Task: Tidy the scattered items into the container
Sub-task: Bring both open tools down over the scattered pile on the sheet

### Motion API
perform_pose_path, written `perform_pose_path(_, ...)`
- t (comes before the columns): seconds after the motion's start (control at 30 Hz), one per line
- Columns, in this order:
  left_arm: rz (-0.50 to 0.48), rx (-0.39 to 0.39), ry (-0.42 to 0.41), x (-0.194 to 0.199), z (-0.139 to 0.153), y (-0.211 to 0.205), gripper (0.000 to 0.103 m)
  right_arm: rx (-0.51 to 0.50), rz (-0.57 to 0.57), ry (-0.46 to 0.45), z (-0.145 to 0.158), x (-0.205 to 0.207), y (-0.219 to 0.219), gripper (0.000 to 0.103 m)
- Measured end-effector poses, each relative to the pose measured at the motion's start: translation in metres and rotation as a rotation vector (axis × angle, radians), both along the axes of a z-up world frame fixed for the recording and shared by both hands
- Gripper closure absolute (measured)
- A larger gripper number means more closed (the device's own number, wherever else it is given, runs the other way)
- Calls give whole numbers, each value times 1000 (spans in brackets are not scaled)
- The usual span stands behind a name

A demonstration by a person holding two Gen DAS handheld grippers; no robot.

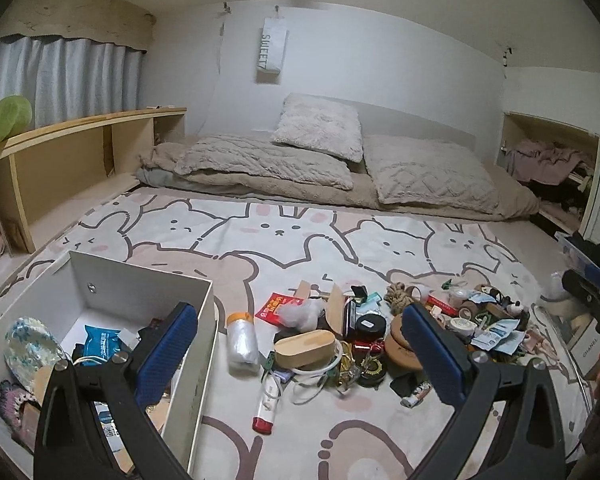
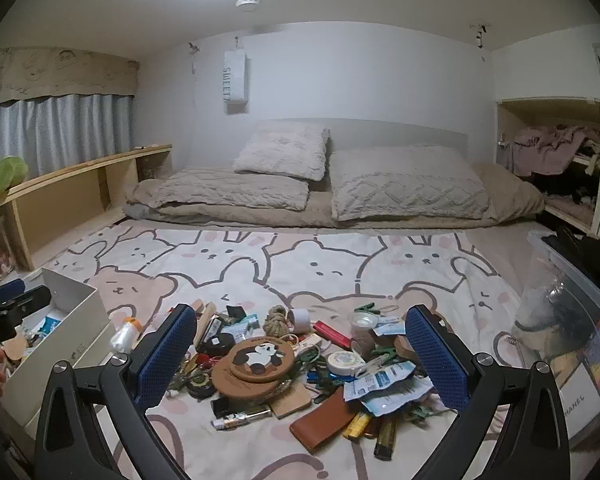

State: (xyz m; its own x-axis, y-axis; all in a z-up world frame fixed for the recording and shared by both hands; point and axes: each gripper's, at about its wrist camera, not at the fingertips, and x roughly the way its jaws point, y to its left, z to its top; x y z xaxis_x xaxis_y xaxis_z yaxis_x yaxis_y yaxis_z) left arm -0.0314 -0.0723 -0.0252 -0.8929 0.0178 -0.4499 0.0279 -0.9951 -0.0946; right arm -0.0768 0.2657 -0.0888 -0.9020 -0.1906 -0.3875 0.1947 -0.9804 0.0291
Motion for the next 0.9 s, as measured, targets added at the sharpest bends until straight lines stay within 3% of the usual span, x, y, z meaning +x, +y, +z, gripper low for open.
perform_pose_path(0.43, -8, -8, -6, -3, -6, 1, 0, -12, 0, -32, -12, -4, 5, 0)
perform_pose_path(0.9, -36, -74, -108, -23, -42, 21, 0, -61, 0, -199, -54, -29, 8, 0)
